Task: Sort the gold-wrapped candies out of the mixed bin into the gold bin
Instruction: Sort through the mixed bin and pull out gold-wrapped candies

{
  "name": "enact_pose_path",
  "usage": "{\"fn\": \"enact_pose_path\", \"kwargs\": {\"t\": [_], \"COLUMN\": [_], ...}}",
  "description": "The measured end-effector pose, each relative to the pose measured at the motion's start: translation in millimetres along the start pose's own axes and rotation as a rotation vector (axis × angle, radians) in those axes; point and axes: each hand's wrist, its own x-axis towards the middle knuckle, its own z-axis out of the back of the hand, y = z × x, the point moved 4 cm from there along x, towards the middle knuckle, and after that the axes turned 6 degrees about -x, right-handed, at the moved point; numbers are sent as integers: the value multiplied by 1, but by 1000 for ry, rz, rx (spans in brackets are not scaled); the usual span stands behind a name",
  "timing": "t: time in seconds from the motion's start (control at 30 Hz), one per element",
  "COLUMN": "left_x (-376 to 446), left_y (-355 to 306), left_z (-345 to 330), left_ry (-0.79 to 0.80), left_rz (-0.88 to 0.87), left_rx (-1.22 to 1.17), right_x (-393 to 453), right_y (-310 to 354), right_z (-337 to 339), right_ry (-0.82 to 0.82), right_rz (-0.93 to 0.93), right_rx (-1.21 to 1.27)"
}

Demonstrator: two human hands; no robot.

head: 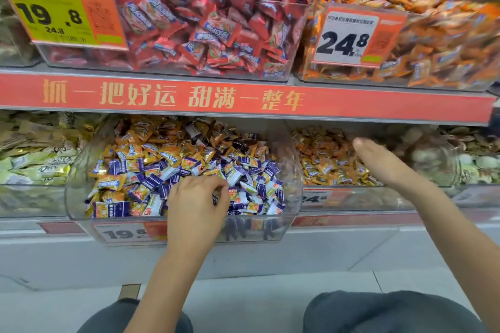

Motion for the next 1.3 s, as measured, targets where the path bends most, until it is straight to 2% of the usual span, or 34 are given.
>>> {"fn": "enact_pose_path", "kwargs": {"t": [0.1,0.13,0.17,0.3,0.37,0.47,0.53,0.6,0.73,0.83,1.0,1.1,1.3], "left_x": [3,3,3,3,3,3,2,2,0,-3,-5,-7,-5], "left_y": [-2,-2,-2,0,-1,-1,0,-1,2,7,18,24,25], "left_z": [-3,-4,-4,-3,-4,-3,-2,0,11,24,35,38,40], "left_ry": [-10,-6,-1,22,52,94,102,96,-7,-92,-129,-170,-223], "left_rz": [36,43,43,109,136,163,167,164,195,206,202,198,250], "left_rx": [34,47,47,22,39,29,11,-15,-108,-103,-151,-206,-238], "right_x": [-6,-8,-10,-53,-77,-78,-64,-50,-29,-13,8,13,7], "right_y": [6,9,14,59,87,118,140,168,220,237,256,269,273], "right_z": [-15,-18,-18,-18,-37,-53,-47,-51,-100,-140,-172,-178,-186], "right_ry": [251,254,174,-428,-532,-548,-498,-389,54,293,383,438,410], "right_rz": [130,144,163,353,480,566,507,525,721,827,770,692,661], "right_rx": [-171,-203,-208,-217,-244,-269,-315,-388,-228,-272,-268,-112,38]}}
